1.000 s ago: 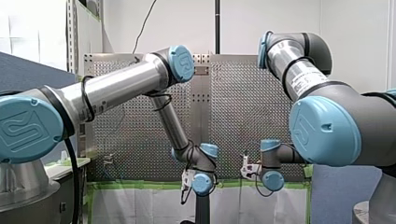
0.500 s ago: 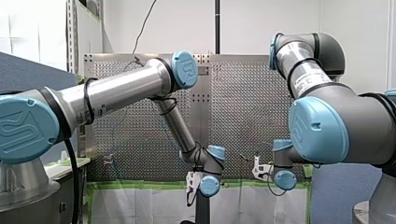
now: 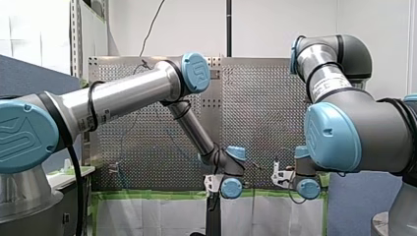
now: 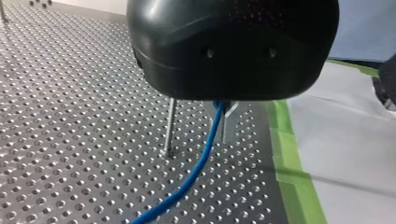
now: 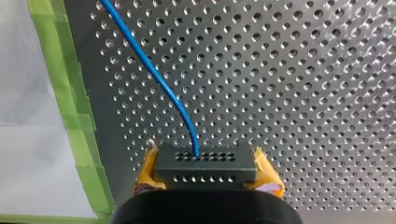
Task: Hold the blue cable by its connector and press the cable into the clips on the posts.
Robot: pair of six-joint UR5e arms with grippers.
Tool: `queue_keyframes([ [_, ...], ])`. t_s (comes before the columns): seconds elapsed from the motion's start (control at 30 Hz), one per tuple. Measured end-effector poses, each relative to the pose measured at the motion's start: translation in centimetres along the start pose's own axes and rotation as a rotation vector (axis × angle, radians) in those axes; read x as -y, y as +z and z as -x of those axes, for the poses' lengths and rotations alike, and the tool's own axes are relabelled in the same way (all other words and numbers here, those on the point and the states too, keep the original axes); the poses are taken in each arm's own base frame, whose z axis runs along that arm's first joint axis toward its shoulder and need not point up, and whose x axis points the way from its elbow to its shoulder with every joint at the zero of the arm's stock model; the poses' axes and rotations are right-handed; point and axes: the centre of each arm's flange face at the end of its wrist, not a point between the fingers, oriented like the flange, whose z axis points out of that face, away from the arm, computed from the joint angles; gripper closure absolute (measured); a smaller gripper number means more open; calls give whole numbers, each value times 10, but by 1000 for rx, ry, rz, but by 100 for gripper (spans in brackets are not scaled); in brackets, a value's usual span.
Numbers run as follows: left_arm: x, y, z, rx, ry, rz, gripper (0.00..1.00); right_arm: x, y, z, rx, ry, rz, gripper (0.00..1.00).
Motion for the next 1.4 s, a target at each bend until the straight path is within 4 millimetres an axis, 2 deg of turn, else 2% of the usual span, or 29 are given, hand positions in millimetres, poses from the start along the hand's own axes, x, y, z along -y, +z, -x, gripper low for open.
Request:
queue_keyframes([
  [0.13,1,6,0,3,-3,3,99,-6,2,0,3,7,-2,100],
  [0.43,4,13,-25,-41,55,-2,99,-11,4,-1,10,23,-36,100],
  [0.83,18,36,-3,11,23,8,99,-8,6,-1,13,37,-80,100],
  [1.4,16,51,6,42,-20,-9,99,-38,21,-9,-14,70,-36,100],
])
